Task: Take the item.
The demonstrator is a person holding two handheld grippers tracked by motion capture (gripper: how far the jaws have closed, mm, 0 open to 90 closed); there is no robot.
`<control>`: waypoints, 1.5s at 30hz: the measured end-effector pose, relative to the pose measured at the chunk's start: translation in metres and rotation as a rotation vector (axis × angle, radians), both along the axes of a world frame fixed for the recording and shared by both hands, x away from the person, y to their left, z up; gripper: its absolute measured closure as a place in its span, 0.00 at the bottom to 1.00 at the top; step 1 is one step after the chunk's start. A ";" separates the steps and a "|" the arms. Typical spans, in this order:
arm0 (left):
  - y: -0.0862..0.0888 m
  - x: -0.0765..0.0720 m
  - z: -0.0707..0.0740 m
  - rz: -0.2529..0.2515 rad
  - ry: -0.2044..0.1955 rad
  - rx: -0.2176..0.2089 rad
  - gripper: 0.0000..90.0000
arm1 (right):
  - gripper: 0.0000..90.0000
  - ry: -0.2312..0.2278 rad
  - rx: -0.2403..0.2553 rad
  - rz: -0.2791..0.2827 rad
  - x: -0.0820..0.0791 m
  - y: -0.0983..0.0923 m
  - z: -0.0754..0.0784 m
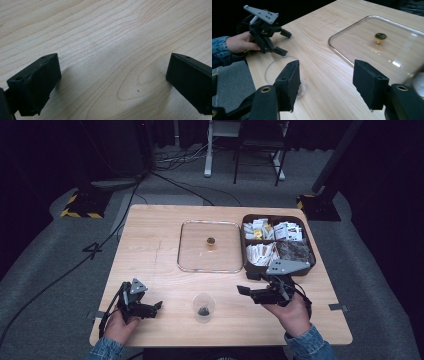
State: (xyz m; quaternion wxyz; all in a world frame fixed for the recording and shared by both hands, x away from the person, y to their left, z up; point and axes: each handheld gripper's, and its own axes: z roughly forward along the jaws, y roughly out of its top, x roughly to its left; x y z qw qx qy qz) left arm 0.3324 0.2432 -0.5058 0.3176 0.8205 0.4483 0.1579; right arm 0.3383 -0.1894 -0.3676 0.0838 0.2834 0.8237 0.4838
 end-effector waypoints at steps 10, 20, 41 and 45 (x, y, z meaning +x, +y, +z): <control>0.000 0.000 0.000 -0.003 0.000 0.000 0.00 | 0.28 -0.011 -0.032 -0.075 0.009 -0.041 -0.010; 0.000 0.000 0.000 -0.004 0.000 0.000 0.00 | 0.16 -0.004 -0.035 -0.167 0.016 -0.073 -0.023; 0.000 0.000 0.000 -0.004 0.000 0.001 0.00 | 0.04 0.076 -0.099 -0.313 0.030 -0.119 -0.084; 0.000 0.000 0.000 -0.004 0.000 0.001 0.00 | 0.00 0.111 -0.141 -0.308 0.030 -0.120 -0.097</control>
